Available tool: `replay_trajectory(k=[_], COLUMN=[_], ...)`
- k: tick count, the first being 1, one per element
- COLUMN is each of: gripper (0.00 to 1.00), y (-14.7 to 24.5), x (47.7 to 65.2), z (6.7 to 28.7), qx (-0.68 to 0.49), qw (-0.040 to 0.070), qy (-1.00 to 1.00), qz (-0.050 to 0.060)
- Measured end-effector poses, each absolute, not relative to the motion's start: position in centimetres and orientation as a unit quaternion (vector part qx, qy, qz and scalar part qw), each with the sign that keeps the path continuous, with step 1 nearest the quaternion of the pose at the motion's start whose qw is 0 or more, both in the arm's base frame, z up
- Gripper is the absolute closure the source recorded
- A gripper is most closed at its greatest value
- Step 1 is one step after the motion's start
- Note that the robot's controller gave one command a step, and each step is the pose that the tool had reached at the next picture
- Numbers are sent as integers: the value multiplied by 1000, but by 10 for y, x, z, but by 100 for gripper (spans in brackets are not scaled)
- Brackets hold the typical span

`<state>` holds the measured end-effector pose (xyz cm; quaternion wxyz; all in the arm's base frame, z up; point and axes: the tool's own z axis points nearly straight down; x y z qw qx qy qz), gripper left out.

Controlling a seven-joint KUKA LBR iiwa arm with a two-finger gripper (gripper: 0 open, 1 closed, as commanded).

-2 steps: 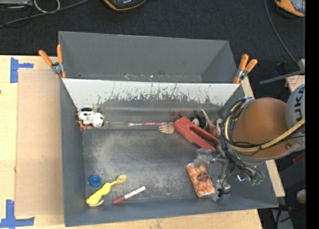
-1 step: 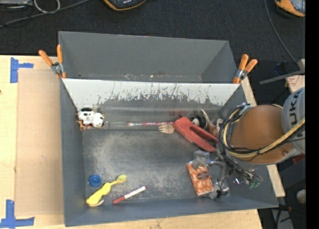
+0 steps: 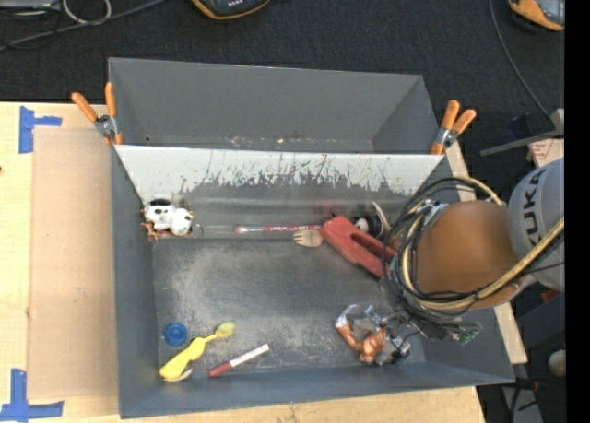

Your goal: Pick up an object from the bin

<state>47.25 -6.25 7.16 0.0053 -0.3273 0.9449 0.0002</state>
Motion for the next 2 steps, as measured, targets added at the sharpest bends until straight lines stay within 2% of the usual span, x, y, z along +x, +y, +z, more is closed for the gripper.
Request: replay_trajectory(k=[1,2], gripper=[100,100], y=[-63,-62], x=[472,471], z=[72,82], qx=[-327,-326], qw=[5,4], qy=[945,945], qz=[0,2])
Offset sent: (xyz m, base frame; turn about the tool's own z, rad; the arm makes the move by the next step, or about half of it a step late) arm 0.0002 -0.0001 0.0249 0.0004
